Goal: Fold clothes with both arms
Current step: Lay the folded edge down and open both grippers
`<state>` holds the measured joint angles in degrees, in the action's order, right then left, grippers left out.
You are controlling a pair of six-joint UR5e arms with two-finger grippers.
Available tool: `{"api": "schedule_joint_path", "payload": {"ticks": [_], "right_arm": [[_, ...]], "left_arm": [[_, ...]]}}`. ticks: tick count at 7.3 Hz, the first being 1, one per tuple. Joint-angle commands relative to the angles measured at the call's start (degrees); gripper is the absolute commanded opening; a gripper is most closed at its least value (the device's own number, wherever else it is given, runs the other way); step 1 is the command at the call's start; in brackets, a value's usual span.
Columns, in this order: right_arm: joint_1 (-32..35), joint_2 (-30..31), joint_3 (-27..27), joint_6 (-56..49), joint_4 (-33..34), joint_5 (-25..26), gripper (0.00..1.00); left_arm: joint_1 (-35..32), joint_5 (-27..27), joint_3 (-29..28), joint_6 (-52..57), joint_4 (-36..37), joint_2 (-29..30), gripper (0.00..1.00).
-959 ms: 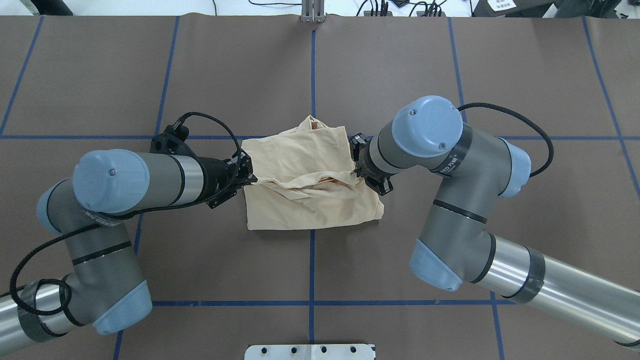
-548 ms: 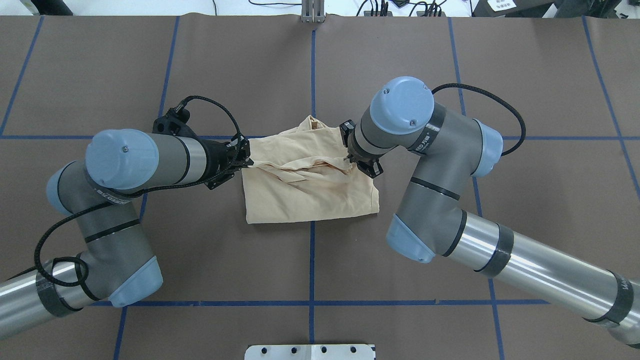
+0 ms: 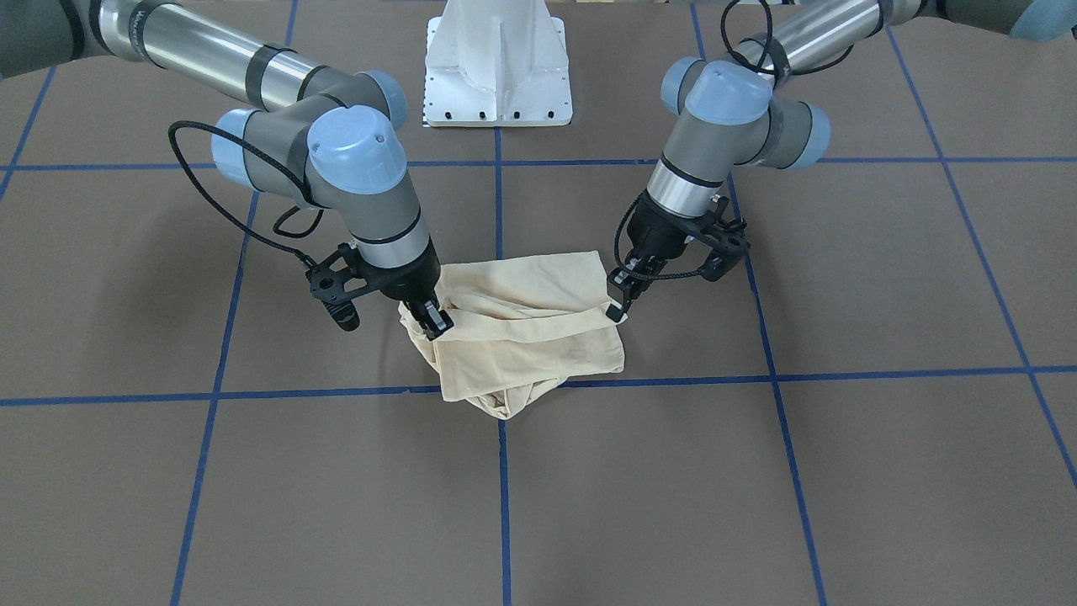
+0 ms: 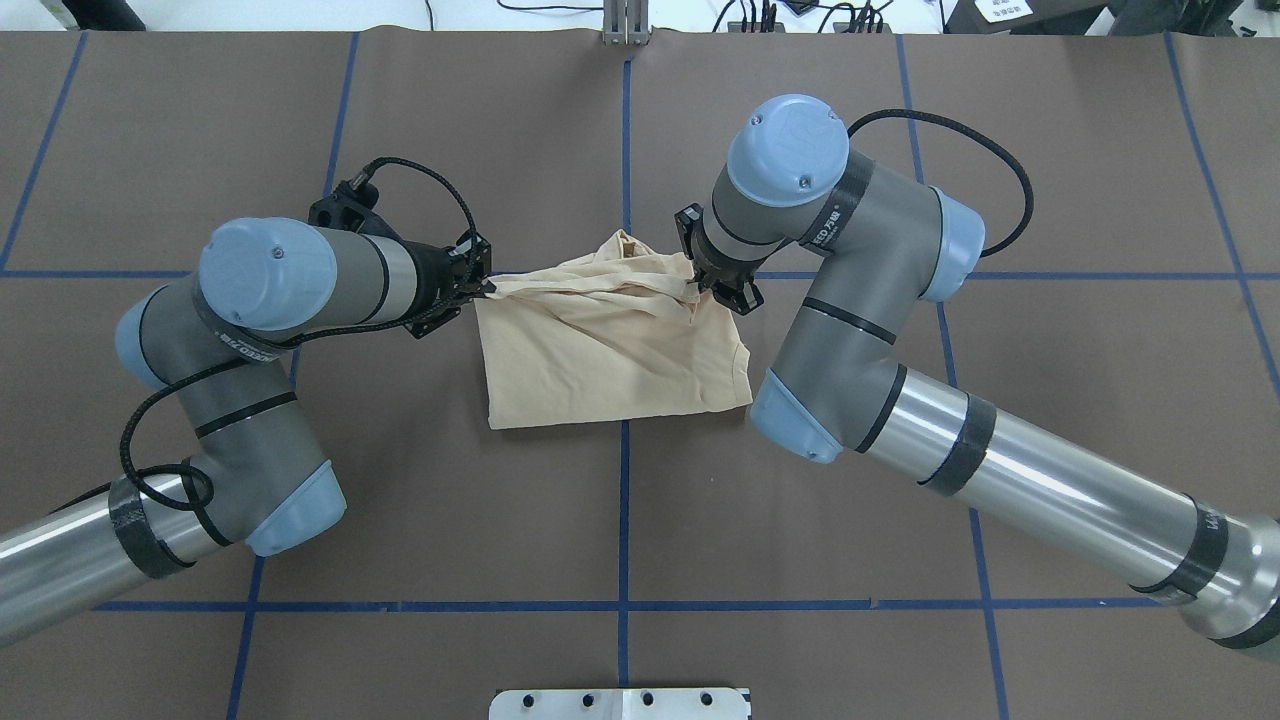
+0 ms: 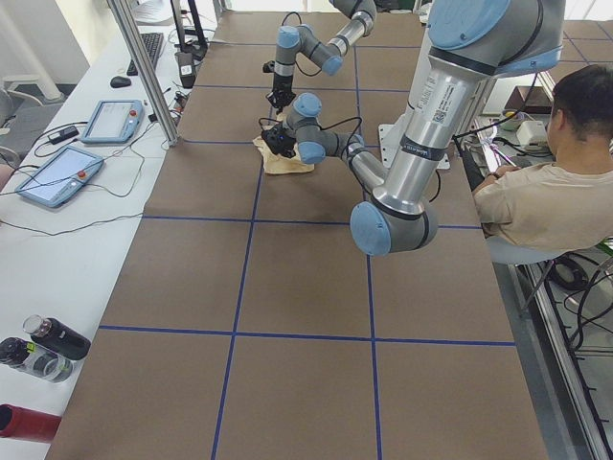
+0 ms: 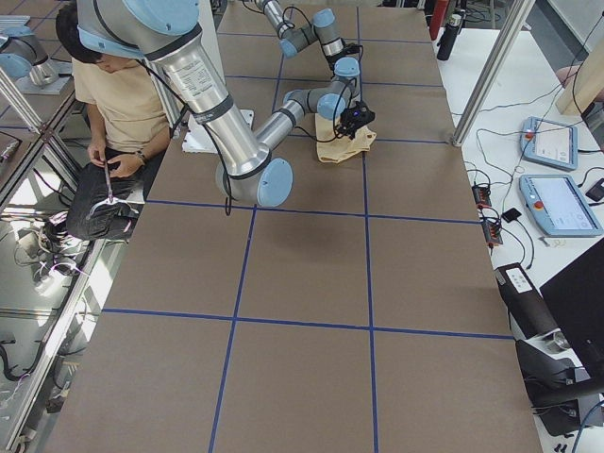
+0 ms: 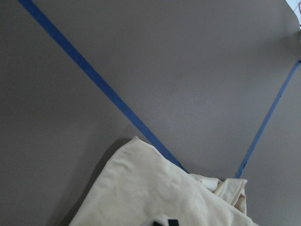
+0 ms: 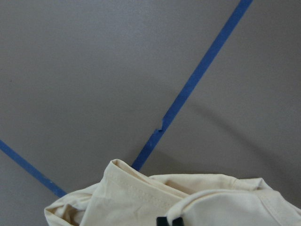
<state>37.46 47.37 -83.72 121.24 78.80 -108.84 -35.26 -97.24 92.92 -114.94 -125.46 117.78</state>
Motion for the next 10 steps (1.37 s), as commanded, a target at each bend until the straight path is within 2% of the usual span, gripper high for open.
{"api": "schedule_joint_path", "payload": {"ticks": [1,3,5,6,7,8,9,10], "right_arm": [[0.2,-2.5,4.8,-1.7,-0.3,-0.1,0.00],[0.4,-5.1,8.6,-3.5,-0.8,-0.1,0.00],[1.7,-5.6,12.7,-4.7,-5.1,-0.1,0.00],[2.4,-6.1,13.4,-5.3,-5.1,-0.1,0.00],[2.6,-7.8,16.4,-7.8,-5.7,-0.1,0.99],[3.6,-11.6,20.8,-8.0,-6.0,-0.1,1.00],[5.8,-12.8,21.3,-10.6,-6.0,-0.7,1.00],[7.5,-12.8,20.9,-11.5,-5.9,-4.4,1.00]], "left_arm": [[-0.3,0.2,-4.7,0.3,-2.2,1.8,0.00],[-0.3,0.4,-7.0,0.4,-3.6,2.5,0.00],[-0.9,1.7,-9.9,0.5,-6.7,3.1,0.00],[-1.7,1.7,-10.1,0.5,-6.8,3.3,0.15],[-2.5,1.7,-11.6,2.7,-6.8,4.1,0.33],[-3.9,1.7,-13.7,3.3,-6.9,5.7,0.38],[-5.2,1.7,-14.6,3.4,-8.0,6.1,0.38],[-5.7,1.7,-14.6,3.4,-8.7,6.1,0.38]]}}
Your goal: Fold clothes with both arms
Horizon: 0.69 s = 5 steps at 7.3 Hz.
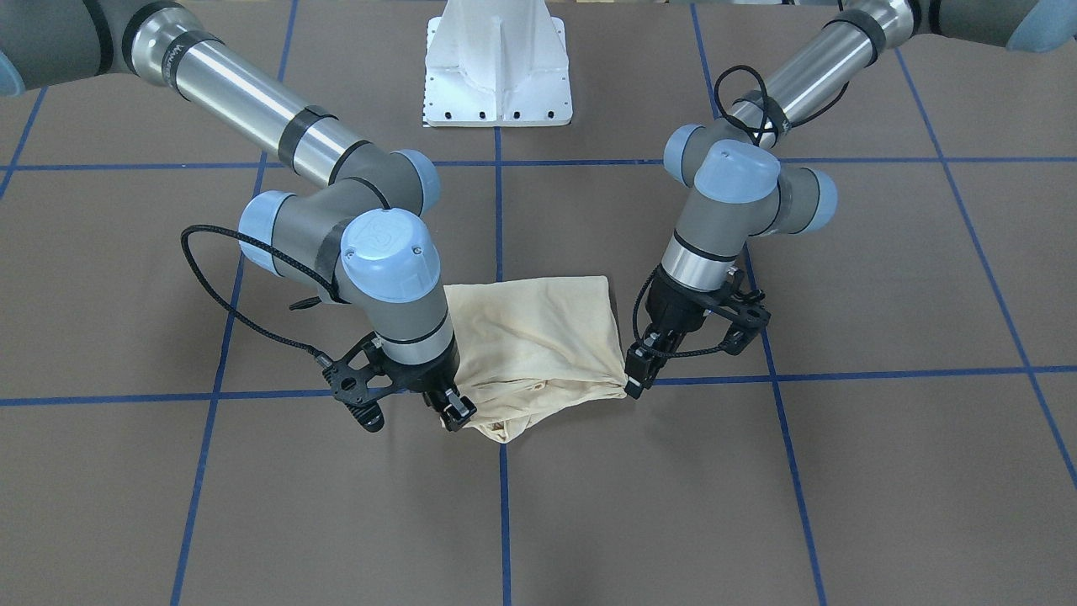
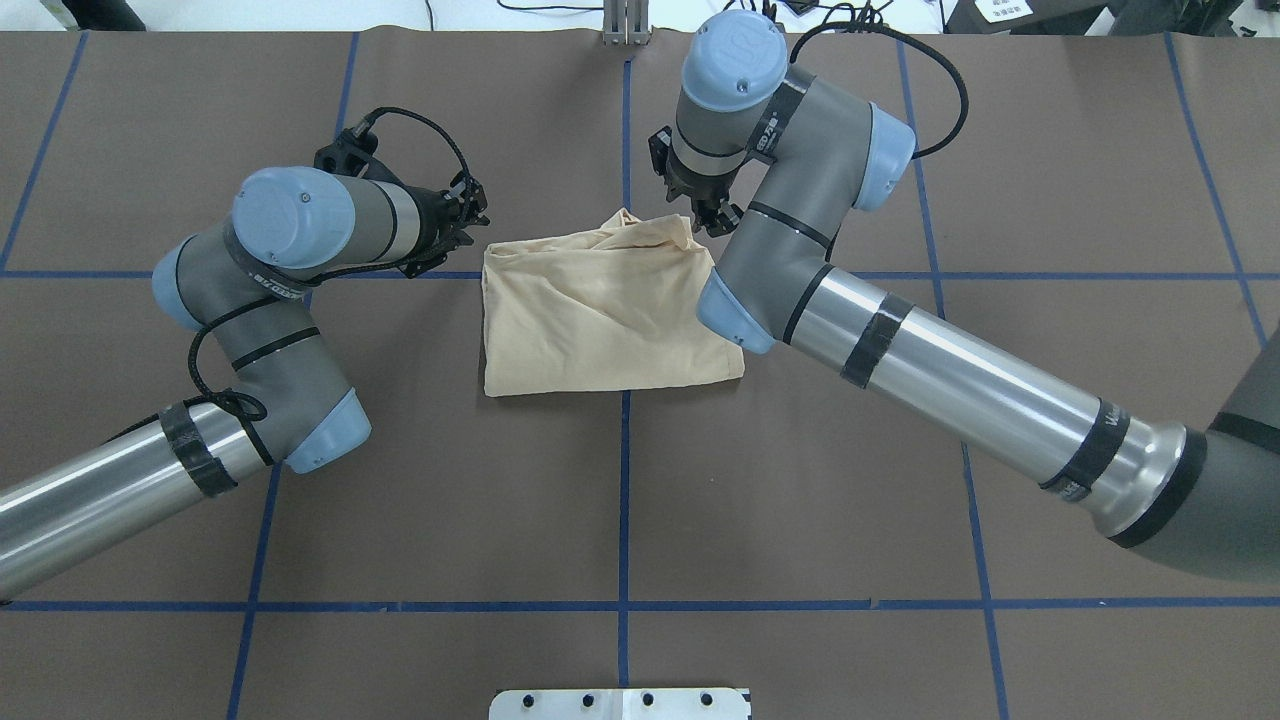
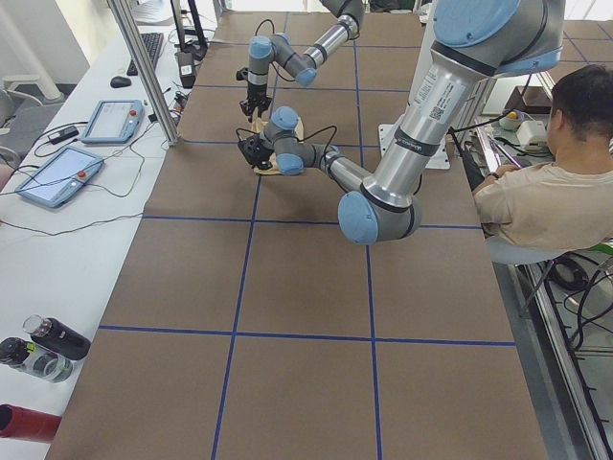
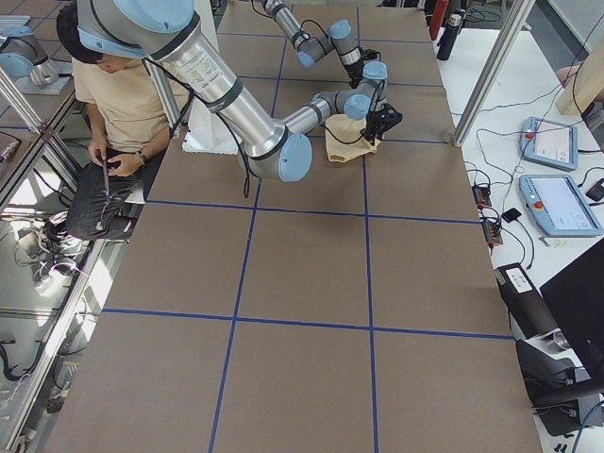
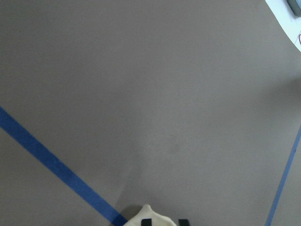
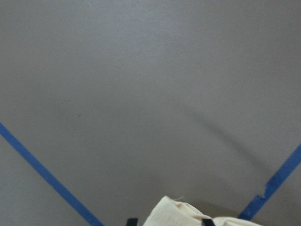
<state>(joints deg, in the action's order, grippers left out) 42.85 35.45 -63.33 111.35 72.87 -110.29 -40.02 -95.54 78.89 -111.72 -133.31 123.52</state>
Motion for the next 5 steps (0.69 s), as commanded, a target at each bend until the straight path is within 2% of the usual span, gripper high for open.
{"api": "schedule_joint_path", "payload": {"ticks": [1,3,4,5], "right_arm": [[2.3,-1.3,0.2,-1.4,0.1,-3.3,1.00],[0.1,3.5,-7.2,-1.4,0.2,-2.9,1.00],[-2.1,5.7,-10.0,-1.4,0.3,-2.4,1.00],[-3.8,6.4,-11.5,-0.9,1.0,-1.7,0.53]], "left_arm": [[-1.4,-0.3,-0.2,0.4,-1.0,0.3,0.38],[-1.5,-1.2,2.2,0.6,-0.8,-0.1,0.37],[-1.9,-3.9,3.5,0.7,-0.4,-0.4,0.36],[-2.2,-4.6,5.8,3.1,-0.4,-1.9,0.33]]}}
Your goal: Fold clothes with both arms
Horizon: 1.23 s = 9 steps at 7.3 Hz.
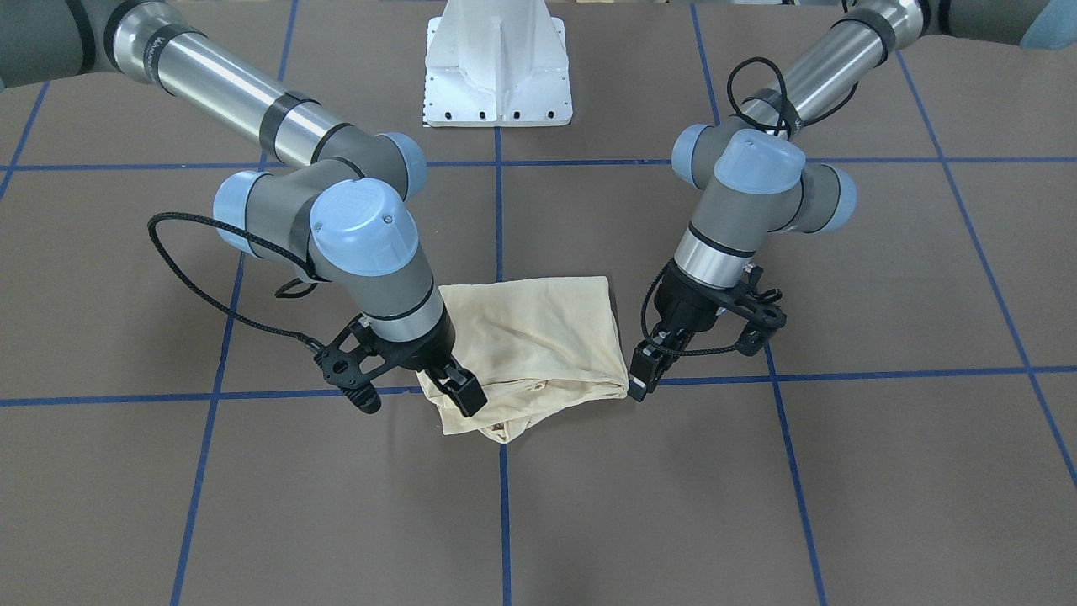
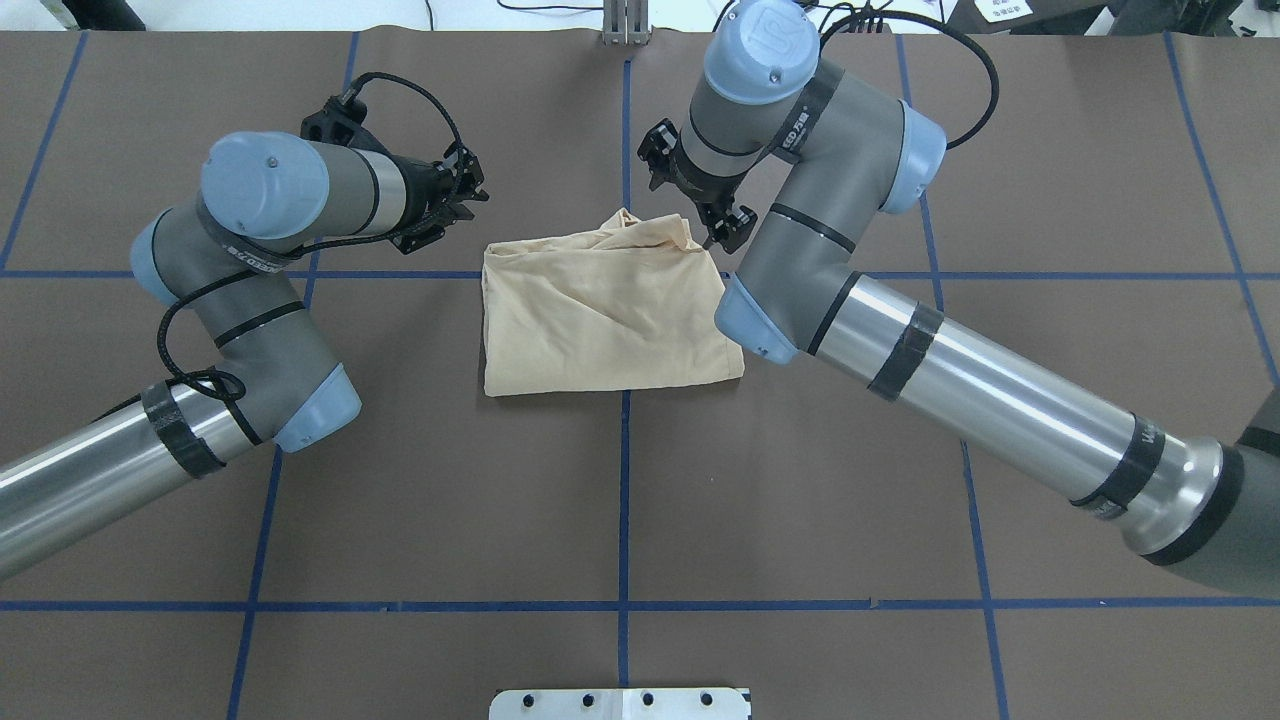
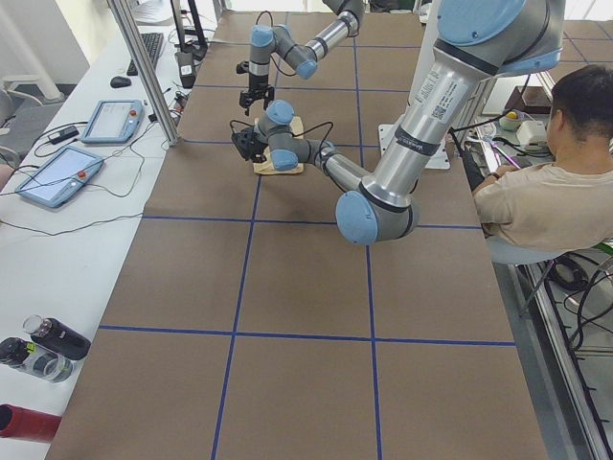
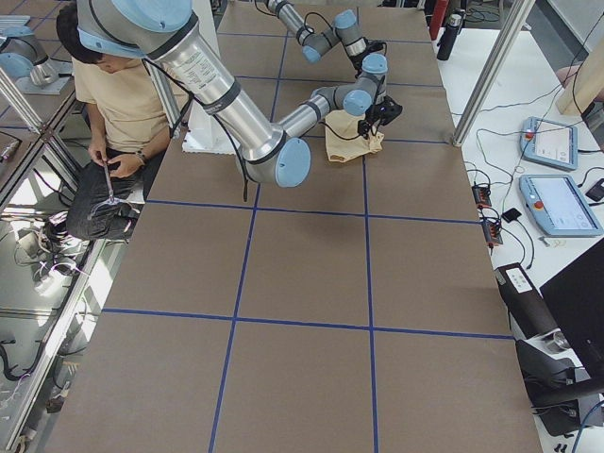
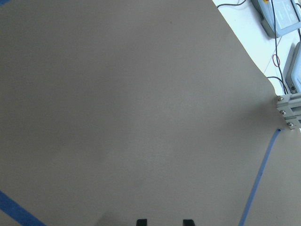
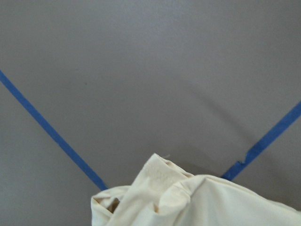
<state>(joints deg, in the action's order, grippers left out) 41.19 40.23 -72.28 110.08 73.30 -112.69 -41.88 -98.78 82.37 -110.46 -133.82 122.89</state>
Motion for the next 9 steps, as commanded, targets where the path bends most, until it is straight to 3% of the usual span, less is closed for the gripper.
{"api": "schedule_joint_path", "payload": {"ticks": [1,4,6,8,9], "right_arm": [[-3.6,2.4,-3.7,0.2,0.9,1.1,0.01],[-6.1,1.8,-1.8,-0.9,0.7,5.5,0.00],[-3.8,-6.4,9.2,-1.9,-0.2,6.3,0.00],[-1.3,-8.0,17.4,-2.0,-8.5,6.4,0.00],[0.2,-9.6,19.9,-2.1,-9.0,6.3,0.00]], "left_arm": [[-1.3,-1.6,4.3,3.5,0.3,-2.4,0.31],[-2.9,-4.1,6.0,3.6,0.3,-3.5,0.31],[-2.9,-4.1,6.0,3.6,0.3,-3.6,0.31],[-2.8,-4.1,6.0,3.7,0.2,-4.6,0.31],[-2.8,-4.0,5.9,3.8,0.1,-4.8,0.31]]}}
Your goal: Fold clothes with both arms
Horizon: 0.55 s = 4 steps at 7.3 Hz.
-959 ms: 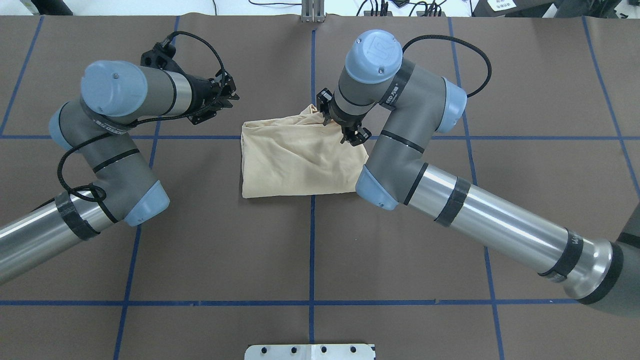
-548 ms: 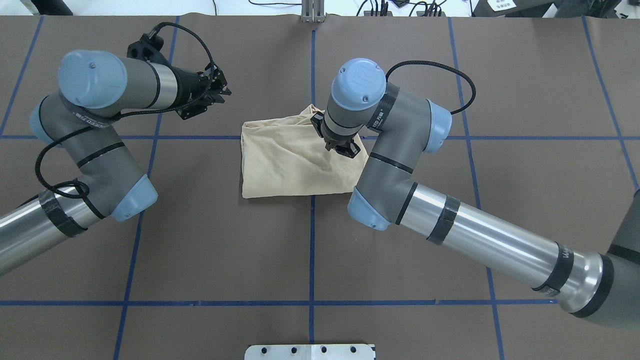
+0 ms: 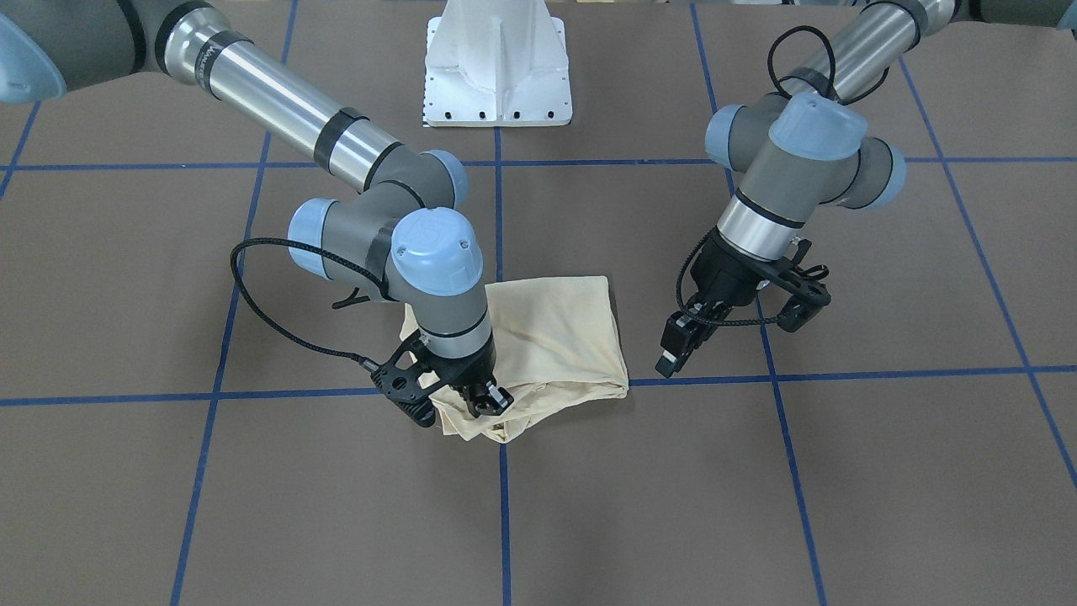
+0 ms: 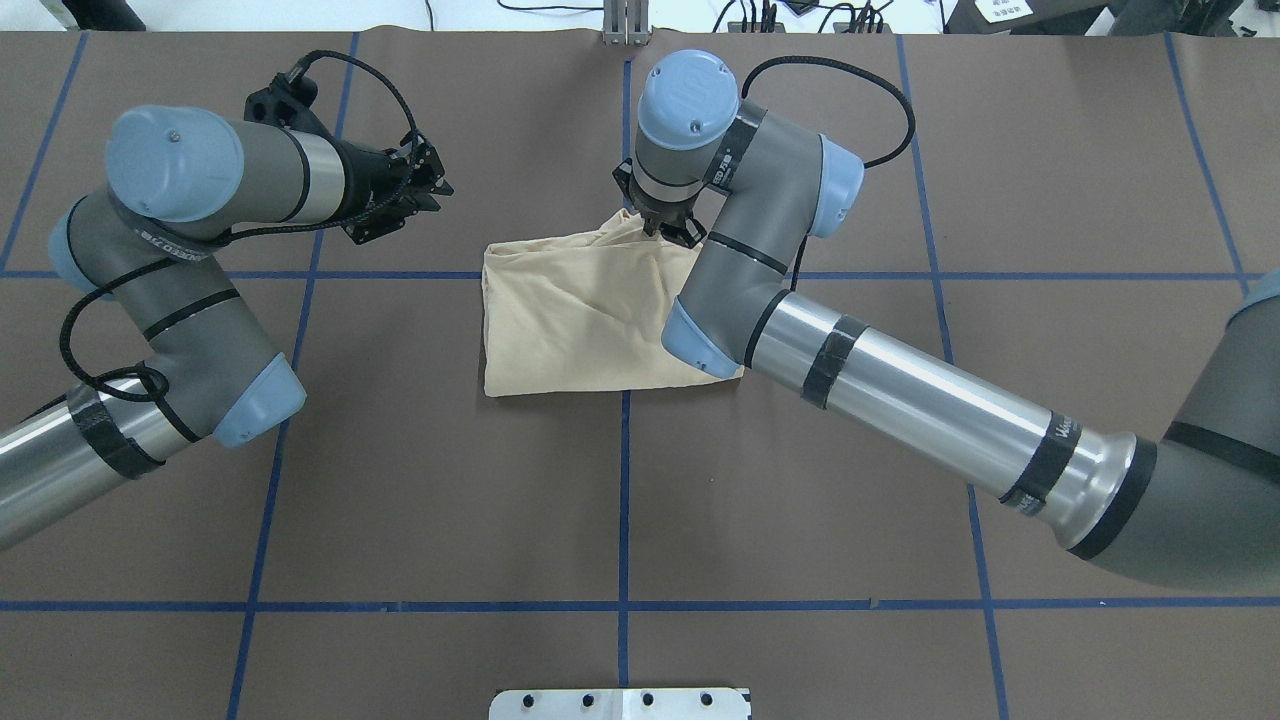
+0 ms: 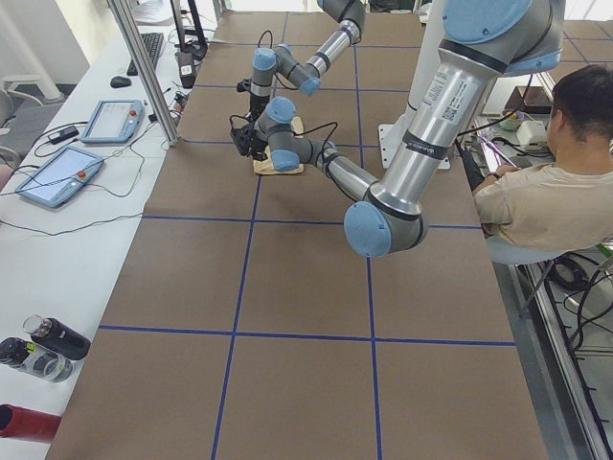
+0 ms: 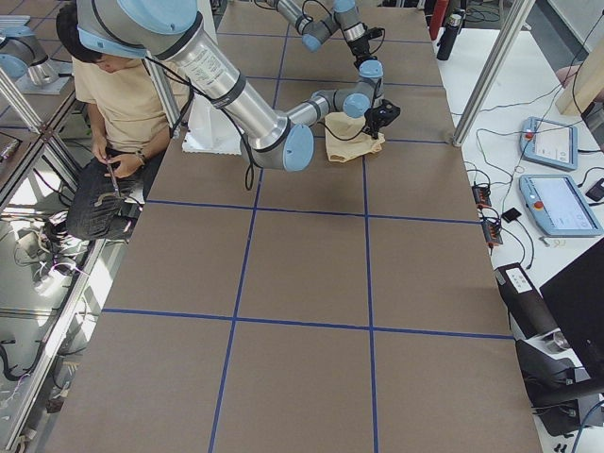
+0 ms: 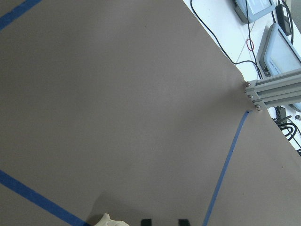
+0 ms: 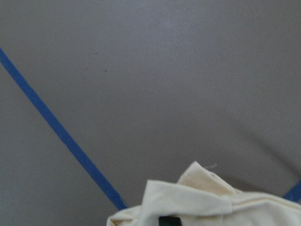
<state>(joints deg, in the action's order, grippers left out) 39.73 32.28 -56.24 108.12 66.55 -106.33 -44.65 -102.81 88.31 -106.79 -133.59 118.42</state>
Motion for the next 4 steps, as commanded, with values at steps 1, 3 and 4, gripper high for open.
{"api": "schedule_joint_path", "payload": {"ticks": [1,3,4], "right_arm": [[3.6,-2.2,4.5,-0.4,-2.1,-0.5,0.00],[8.4,-1.0,2.0,-4.7,0.9,-6.4,0.00],[10.4,4.2,-5.9,-10.5,6.3,-8.3,0.00]], "left_arm": [[-0.2,0.1,-0.1,2.3,-0.1,-0.3,0.31],[-1.6,-0.1,-0.1,6.6,-0.4,-1.3,0.31],[-1.8,-0.3,0.0,9.4,-0.4,-2.4,0.31]]}}
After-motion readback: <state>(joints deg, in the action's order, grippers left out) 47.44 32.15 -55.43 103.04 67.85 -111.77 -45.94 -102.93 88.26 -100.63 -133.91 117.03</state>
